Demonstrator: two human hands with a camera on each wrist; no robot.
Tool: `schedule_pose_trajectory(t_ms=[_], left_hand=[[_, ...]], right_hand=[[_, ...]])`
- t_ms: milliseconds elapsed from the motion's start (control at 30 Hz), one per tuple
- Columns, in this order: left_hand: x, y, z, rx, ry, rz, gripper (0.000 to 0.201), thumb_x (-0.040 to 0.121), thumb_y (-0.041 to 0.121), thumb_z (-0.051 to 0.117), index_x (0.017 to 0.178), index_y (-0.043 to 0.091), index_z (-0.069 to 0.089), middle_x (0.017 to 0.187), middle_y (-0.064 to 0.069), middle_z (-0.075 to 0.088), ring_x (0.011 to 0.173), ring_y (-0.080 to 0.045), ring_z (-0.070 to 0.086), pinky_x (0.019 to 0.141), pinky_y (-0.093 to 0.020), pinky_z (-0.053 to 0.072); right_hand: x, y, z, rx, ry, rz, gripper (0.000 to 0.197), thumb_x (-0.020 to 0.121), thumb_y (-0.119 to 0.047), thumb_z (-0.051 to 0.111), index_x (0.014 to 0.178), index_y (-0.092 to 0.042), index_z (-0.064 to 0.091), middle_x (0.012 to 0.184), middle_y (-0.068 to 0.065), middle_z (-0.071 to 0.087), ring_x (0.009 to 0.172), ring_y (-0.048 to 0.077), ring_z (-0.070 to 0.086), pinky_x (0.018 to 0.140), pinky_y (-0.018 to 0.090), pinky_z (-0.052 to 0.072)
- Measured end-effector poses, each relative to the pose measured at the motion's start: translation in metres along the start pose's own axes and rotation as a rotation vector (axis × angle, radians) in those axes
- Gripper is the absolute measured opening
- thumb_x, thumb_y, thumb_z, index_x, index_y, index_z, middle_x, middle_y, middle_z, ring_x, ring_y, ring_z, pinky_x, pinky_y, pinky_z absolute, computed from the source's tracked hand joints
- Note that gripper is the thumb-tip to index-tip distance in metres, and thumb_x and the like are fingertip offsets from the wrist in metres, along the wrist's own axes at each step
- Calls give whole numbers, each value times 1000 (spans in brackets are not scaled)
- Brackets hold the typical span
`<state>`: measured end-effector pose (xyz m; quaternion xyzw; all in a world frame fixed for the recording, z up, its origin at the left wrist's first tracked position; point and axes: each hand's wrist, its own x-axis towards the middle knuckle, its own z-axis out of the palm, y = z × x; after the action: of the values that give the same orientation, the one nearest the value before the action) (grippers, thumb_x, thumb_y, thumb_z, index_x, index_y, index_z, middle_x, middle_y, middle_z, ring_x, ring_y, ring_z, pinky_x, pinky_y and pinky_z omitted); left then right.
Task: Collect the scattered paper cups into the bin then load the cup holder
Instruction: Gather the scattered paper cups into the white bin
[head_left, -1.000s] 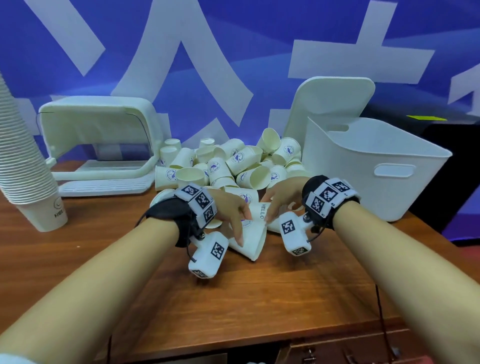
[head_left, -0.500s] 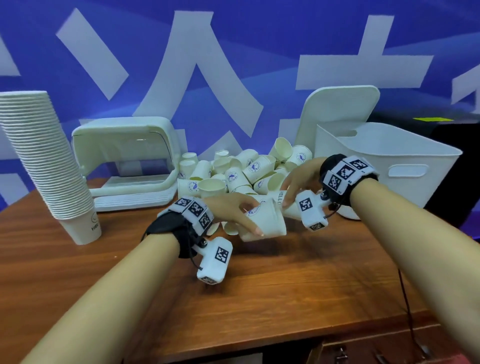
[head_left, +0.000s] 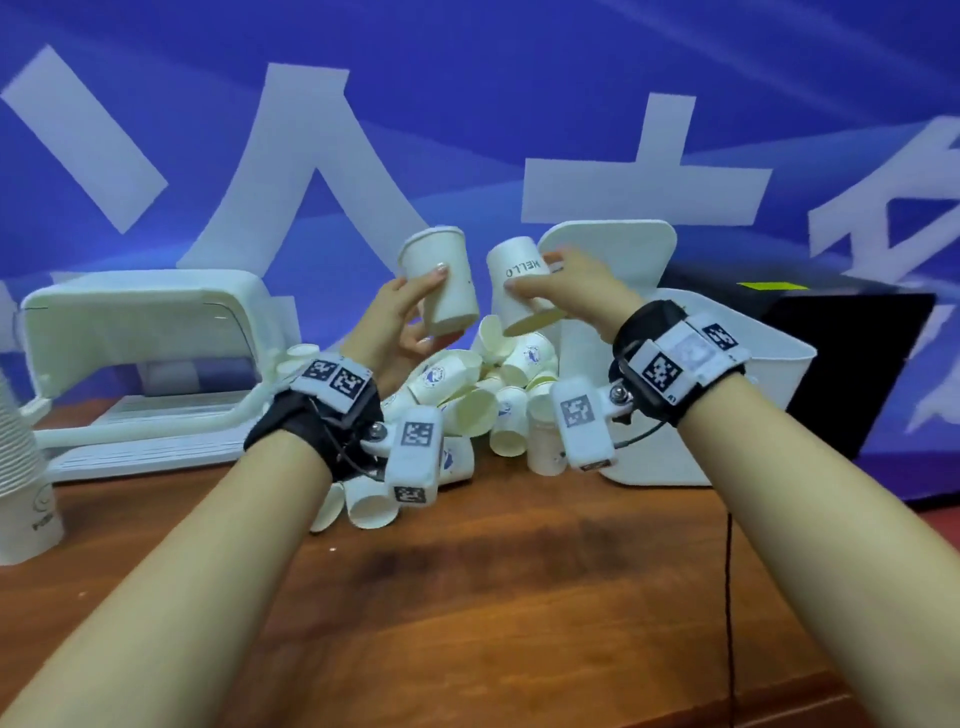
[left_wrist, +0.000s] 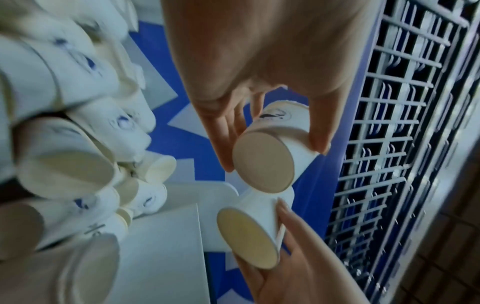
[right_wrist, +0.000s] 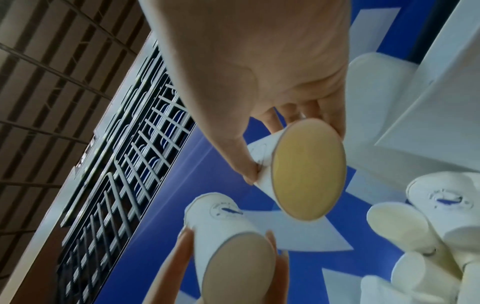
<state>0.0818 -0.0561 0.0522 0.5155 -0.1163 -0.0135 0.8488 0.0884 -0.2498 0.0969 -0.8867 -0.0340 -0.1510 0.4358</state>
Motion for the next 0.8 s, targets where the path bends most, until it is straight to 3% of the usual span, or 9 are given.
schedule_pose_trajectory(t_ms=[67, 167, 233, 300, 433, 500, 633, 700, 800], left_hand=[[16, -10, 30, 38, -29, 14, 64, 84, 24, 71, 139, 21, 37, 128, -11, 55, 97, -24, 68, 90, -43, 55], [39, -26, 74, 85, -79, 28, 64, 84, 18, 71, 137, 27, 35, 122, -7, 58, 104, -27, 66, 92, -42, 54], [52, -38, 94, 110, -82, 45, 66, 82, 17, 73, 135, 26, 34, 124, -9, 60, 106, -27, 66, 90, -40, 55], [64, -51, 112, 149, -81, 56, 70, 78, 18, 77, 132, 25, 33, 125, -14, 60, 107, -27, 66, 89, -38, 56], [83, -77, 135, 309, -49, 102, 86, 54, 37, 87, 124, 32, 37, 120, -17, 59, 109, -25, 63, 96, -39, 51], [90, -87, 142, 389, -61, 112, 83, 58, 36, 86, 125, 32, 38, 117, -14, 61, 107, -22, 62, 95, -35, 50], [99, -103, 149, 546, -139, 50, 70, 71, 13, 83, 130, 20, 46, 122, -13, 58, 105, -19, 59, 82, -22, 46], [99, -105, 148, 613, -160, 10, 61, 75, 9, 77, 131, 18, 53, 130, -10, 53, 105, -14, 53, 83, -20, 39], [96, -100, 140, 604, -163, 8, 54, 80, 5, 68, 130, 21, 56, 134, -9, 51, 113, -17, 51, 88, -25, 35]], right_hand=[[6, 12, -18, 64, 53, 48, 58, 73, -40, 74, 121, -14, 56, 111, 2, 65, 102, 19, 63, 94, 38, 51], [22, 38, -42, 114, 105, 119, 73, 60, -47, 73, 123, -15, 54, 114, 4, 65, 104, 22, 64, 94, 43, 52], [25, 49, -53, 78, 127, 162, 61, 73, -33, 72, 125, -10, 53, 117, 8, 64, 104, 23, 62, 91, 38, 52], [33, 64, -62, 4, 168, 202, 55, 80, -21, 67, 130, -7, 48, 123, 11, 59, 105, 24, 59, 80, 31, 47], [49, 96, -76, -156, 275, 300, 64, 83, -24, 64, 135, -2, 36, 136, 17, 46, 120, 32, 52, 78, 30, 39], [52, 107, -83, -201, 336, 344, 65, 83, -25, 64, 135, -1, 33, 138, 20, 42, 122, 36, 49, 87, 36, 42], [52, 123, -92, -269, 357, 412, 64, 83, -24, 60, 137, -2, 33, 140, 21, 40, 127, 39, 44, 102, 42, 42], [52, 126, -95, -276, 337, 428, 65, 81, -23, 58, 139, -4, 35, 142, 20, 41, 129, 39, 42, 105, 45, 40], [51, 126, -94, -271, 340, 356, 54, 83, -19, 57, 133, -4, 45, 137, 18, 48, 126, 37, 45, 101, 40, 41]])
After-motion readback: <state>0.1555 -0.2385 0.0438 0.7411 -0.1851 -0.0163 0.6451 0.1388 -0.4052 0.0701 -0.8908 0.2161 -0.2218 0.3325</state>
